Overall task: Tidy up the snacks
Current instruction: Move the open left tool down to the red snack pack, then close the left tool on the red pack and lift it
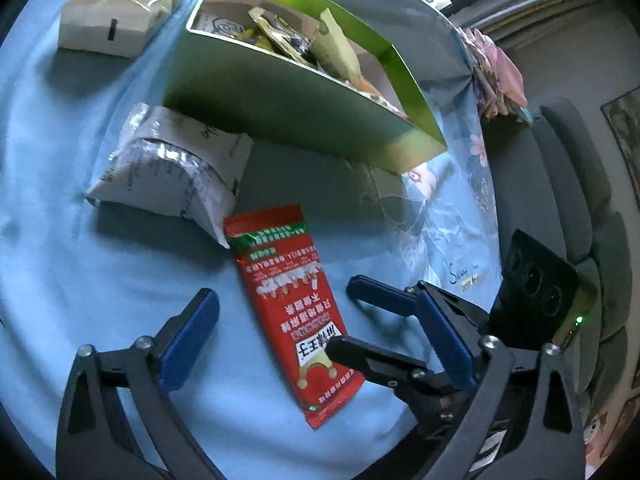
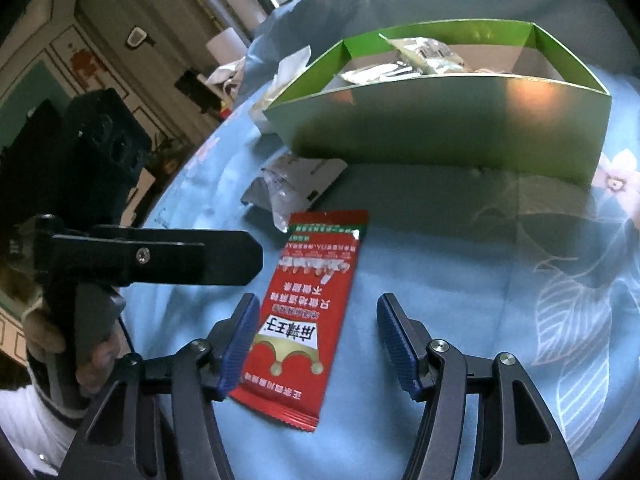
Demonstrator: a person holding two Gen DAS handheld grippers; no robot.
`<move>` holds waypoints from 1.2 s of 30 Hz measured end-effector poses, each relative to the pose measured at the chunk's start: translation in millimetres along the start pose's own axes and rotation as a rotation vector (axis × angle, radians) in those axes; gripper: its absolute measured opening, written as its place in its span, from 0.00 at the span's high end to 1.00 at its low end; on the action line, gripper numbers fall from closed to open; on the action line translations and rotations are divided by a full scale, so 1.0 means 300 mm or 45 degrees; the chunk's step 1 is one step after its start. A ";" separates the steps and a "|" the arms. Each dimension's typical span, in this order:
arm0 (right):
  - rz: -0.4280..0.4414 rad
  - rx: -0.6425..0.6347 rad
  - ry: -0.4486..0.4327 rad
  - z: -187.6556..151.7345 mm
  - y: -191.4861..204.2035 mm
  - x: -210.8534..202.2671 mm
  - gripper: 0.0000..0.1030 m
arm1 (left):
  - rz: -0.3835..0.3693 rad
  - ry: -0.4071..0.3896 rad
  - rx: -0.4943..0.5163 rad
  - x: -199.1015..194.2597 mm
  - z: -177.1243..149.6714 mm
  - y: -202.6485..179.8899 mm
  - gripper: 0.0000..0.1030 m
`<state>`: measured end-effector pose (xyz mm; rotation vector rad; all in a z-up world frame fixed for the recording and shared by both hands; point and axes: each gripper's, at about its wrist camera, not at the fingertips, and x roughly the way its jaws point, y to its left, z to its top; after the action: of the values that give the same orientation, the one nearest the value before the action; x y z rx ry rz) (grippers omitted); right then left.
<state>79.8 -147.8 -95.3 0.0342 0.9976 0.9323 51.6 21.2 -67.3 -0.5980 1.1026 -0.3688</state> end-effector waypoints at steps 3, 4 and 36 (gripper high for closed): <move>0.010 -0.002 0.005 0.003 0.004 0.002 0.39 | 0.022 0.022 0.015 0.019 -0.005 -0.002 0.14; 0.013 -0.005 0.007 0.002 0.006 0.004 0.39 | 0.025 0.030 0.019 0.026 -0.006 -0.001 0.15; -0.040 -0.073 -0.115 -0.004 0.038 -0.041 0.87 | 0.074 -0.184 0.098 -0.048 -0.014 -0.055 0.74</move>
<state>69.0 -149.6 -82.6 0.0127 0.8850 0.9225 41.9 15.3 -48.1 -0.5159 0.9607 -0.3114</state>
